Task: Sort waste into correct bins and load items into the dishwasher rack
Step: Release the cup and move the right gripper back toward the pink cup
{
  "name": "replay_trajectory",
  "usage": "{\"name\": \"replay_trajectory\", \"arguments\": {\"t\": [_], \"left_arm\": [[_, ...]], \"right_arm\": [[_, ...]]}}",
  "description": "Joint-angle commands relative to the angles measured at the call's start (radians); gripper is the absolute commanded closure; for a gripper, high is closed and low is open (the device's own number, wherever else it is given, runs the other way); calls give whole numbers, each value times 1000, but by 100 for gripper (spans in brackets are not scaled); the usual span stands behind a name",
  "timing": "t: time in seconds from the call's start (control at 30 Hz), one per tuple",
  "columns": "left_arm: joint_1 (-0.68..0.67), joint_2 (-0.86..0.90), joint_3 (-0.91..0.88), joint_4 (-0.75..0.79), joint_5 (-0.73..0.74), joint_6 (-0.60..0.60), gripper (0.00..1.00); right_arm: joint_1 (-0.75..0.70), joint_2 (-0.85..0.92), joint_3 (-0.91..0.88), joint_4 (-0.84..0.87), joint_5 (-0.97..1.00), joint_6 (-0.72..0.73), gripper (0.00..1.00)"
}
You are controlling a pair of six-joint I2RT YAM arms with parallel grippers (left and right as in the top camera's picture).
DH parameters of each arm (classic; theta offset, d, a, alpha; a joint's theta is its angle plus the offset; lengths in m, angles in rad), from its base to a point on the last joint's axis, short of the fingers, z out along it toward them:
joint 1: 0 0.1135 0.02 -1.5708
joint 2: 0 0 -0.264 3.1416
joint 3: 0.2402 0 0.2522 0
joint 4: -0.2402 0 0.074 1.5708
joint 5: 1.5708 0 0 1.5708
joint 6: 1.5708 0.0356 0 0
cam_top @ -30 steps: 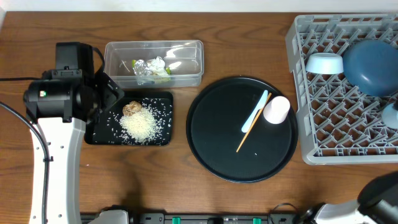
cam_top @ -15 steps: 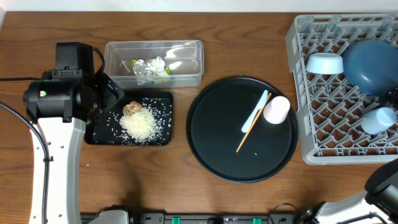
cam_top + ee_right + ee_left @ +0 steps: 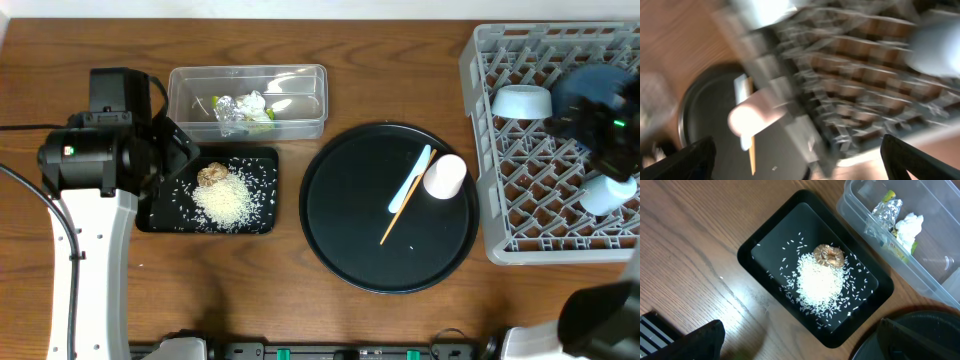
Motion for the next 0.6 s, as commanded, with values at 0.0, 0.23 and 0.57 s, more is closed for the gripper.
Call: {"name": "replay_trajectory", "arguments": {"t": [0.0, 0.23, 0.57], "left_arm": [[4, 2, 4, -4, -17, -6, 2], [4, 3, 4, -19, -22, -6, 2], [4, 3, 4, -23, -28, -6, 2]], "right_arm": [[146, 6, -2, 10, 42, -43, 1], [405, 135, -26, 79, 254, 83, 1], [483, 306, -26, 92, 352, 179, 1]]}}
